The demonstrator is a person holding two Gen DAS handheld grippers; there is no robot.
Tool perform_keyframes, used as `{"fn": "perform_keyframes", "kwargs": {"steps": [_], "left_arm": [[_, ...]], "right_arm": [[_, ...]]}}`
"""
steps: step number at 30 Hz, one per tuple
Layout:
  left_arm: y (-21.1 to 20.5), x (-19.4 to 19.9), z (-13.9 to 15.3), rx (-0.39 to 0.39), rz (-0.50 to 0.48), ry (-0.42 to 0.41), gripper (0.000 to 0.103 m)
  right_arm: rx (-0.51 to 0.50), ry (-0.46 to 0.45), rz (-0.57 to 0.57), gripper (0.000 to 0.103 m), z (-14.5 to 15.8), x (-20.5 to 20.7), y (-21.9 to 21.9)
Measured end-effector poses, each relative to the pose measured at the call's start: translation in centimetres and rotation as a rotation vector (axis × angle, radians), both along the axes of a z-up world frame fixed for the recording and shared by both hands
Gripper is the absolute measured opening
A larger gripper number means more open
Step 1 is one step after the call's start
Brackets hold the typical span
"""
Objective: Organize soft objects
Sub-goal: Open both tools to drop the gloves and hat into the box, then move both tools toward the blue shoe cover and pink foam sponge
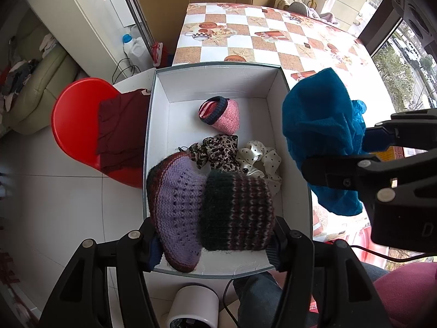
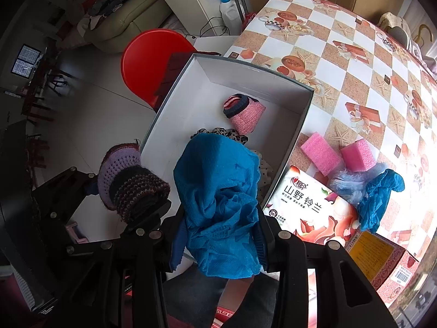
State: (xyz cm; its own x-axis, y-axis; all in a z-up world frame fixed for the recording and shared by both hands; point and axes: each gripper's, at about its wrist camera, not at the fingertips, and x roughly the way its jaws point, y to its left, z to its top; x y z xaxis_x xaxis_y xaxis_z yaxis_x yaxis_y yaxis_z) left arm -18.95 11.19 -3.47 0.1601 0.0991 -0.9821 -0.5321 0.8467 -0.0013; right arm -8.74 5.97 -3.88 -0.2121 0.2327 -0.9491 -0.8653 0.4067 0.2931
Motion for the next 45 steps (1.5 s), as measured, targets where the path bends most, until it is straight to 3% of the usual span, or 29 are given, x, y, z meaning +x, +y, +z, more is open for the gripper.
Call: {"fn": "perform_keyframes", "kwargs": {"steps": [2, 5, 6, 11, 12, 14, 18, 21, 27, 31, 37, 41, 45], "left_arm": [[0.1, 0.0, -0.2, 0.001, 0.000, 0.009, 0.068], [0.2, 0.0, -0.4, 0.002, 0.003, 0.025, 0.072], [0.2, -0.1, -0.4, 0.002, 0.008, 0.020, 0.076], [0.6, 0.2, -0.1, 0.011, 0.026, 0.004, 0.087], [0.7, 0.2, -0.1, 0.013, 0.031, 0.004, 0.090], [0.9, 0.4, -0.1, 0.008, 0.042, -0.006, 0.103], [1.1, 1.0, 0.4, 0.006, 0.053, -0.065, 0.103], [1.3, 2.2, 0.9, -0.043, 0.033, -0.093, 0.103], [0.4, 7.0, 2.0, -0.064, -0.063, -0.101, 0.103], [-1.5, 11.4, 2.1, -0.057, -0.167, -0.081, 0.103], [-4.7, 18.2, -0.7, -0.039, -0.299, 0.011, 0.103], [-5.9, 22.3, -4.3, -0.080, -0.334, 0.092, 0.103], [-7.4, 25.4, -7.7, -0.049, -0.392, 0.178, 0.103]], "right_arm": [[-0.001, 0.008, 0.006, 0.045, 0.0, 0.1, 0.3], [0.005, 0.000, 0.002, 0.071, 0.3, 0.3, 0.6], [0.011, -0.005, -0.002, 0.075, 0.5, 0.4, 0.6], [0.004, 0.001, -0.046, 0.079, 0.6, 1.6, 0.4], [-0.001, 0.004, -0.059, 0.092, 0.6, 2.0, 0.2], [0.003, 0.012, -0.086, 0.102, 0.5, 2.7, -0.3], [-0.016, 0.024, -0.123, 0.102, 0.5, 4.2, -1.5], [-0.030, 0.043, -0.164, 0.102, 1.0, 6.2, -3.0], [-0.035, -0.018, -0.325, 0.102, 4.4, 14.5, -8.7], [-0.081, -0.044, -0.445, 0.102, 4.3, 20.2, -13.2], [-0.193, 0.015, -0.463, 0.102, -0.1, 24.8, -16.0], [-0.249, 0.085, -0.371, 0.102, -4.4, 25.7, -14.7], [-0.314, 0.149, -0.260, 0.102, -8.8, 25.9, -12.4]]}}
